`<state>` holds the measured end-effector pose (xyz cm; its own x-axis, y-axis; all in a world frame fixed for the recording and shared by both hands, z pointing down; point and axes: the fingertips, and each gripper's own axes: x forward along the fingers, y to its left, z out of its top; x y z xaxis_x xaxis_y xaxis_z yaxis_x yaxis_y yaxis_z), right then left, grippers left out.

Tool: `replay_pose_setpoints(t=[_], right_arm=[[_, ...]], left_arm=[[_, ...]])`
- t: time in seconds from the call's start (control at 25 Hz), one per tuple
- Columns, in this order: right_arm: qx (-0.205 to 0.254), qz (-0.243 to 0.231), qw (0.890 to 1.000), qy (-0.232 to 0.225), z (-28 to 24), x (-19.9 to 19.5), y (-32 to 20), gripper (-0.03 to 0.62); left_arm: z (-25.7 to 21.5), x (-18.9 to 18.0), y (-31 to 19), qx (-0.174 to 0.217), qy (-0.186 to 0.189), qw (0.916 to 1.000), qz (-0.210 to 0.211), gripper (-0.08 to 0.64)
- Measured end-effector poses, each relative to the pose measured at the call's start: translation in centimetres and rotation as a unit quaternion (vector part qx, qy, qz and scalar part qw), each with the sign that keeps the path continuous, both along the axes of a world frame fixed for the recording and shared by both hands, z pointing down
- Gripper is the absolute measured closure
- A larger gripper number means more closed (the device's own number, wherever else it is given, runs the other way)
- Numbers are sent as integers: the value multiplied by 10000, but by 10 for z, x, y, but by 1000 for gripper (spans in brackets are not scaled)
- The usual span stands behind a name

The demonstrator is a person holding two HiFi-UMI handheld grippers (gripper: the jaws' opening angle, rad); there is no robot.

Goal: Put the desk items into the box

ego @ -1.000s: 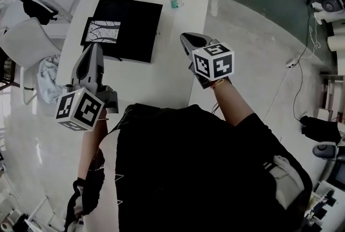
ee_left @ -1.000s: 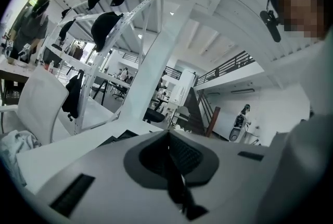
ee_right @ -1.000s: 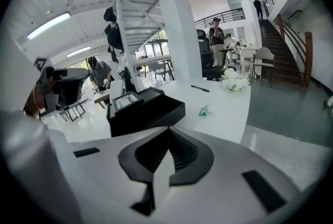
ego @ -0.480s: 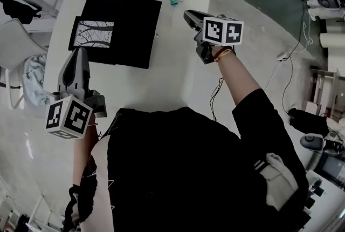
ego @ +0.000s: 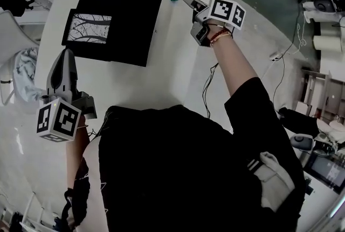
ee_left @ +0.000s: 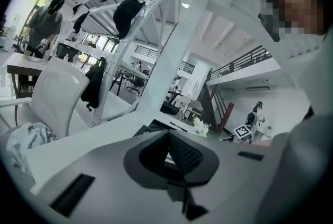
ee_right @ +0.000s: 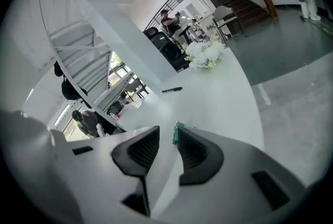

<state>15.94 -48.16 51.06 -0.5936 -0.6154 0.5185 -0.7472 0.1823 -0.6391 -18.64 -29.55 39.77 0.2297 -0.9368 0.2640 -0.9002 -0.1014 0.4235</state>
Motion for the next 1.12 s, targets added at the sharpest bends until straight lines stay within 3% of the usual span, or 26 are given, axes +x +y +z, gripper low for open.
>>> replay_pose_setpoints(t=[0.56, 1.12], right_arm=[[-323, 690, 9949, -654, 17, -2, -26, 483], [-386, 1002, 9921, -645, 25, 0, -28, 572]], left_arm=[[17, -25, 13, -121, 101, 9995, -260, 549], [17, -35, 18, -133, 85, 9994, -304, 549]])
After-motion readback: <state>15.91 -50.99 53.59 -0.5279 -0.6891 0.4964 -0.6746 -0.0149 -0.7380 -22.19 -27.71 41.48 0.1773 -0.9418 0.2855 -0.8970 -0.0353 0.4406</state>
